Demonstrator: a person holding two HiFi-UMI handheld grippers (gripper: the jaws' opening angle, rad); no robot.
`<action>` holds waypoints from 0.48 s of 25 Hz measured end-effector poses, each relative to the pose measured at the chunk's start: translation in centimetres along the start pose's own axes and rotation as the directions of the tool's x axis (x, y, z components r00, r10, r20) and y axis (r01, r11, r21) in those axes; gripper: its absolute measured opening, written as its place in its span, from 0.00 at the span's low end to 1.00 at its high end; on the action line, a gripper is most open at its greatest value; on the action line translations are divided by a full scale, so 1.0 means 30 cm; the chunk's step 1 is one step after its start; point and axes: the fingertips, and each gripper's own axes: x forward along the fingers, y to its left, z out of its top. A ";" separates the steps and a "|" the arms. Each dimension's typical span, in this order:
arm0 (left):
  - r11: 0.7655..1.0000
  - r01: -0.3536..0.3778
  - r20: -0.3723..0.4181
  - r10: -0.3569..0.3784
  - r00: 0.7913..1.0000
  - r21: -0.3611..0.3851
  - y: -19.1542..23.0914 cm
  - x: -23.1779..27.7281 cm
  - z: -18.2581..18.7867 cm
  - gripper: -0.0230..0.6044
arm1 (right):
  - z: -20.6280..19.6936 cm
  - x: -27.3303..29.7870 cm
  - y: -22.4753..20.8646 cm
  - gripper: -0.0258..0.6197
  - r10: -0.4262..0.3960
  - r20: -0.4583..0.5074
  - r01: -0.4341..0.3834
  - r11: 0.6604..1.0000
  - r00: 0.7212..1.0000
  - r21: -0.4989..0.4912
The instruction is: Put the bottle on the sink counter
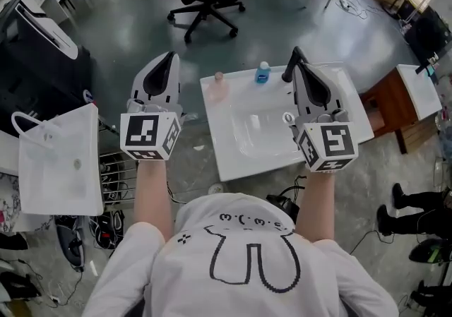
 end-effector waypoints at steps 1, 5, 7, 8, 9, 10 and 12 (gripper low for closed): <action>1.000 -0.001 0.000 0.001 1.000 0.001 0.002 0.002 0.000 0.05 | 0.002 0.000 -0.002 0.09 -0.002 0.002 0.002 1.000 1.000 -0.003; 1.000 0.000 0.003 0.000 1.000 0.006 0.010 0.008 0.000 0.05 | 0.000 0.000 -0.001 0.09 -0.010 -0.002 0.010 1.000 1.000 -0.009; 1.000 0.002 0.005 -0.002 1.000 0.005 0.013 0.009 0.000 0.05 | -0.004 0.000 0.001 0.09 -0.013 -0.006 0.013 1.000 1.000 -0.007; 1.000 0.004 0.006 -0.004 1.000 0.003 0.014 0.010 0.001 0.05 | -0.006 0.000 0.001 0.09 -0.014 -0.007 0.014 1.000 1.000 -0.005; 1.000 0.007 0.008 -0.007 1.000 0.001 0.014 0.011 0.001 0.05 | -0.007 0.001 0.002 0.09 -0.014 -0.008 0.014 1.000 1.000 -0.004; 1.000 0.011 0.009 -0.011 1.000 0.000 0.013 0.012 0.002 0.05 | -0.008 0.003 0.003 0.09 -0.015 -0.009 0.015 1.000 1.000 -0.004; 1.000 0.017 0.009 -0.017 1.000 0.001 0.011 0.014 0.003 0.05 | -0.009 0.004 0.003 0.09 -0.016 -0.011 0.016 1.000 1.000 -0.008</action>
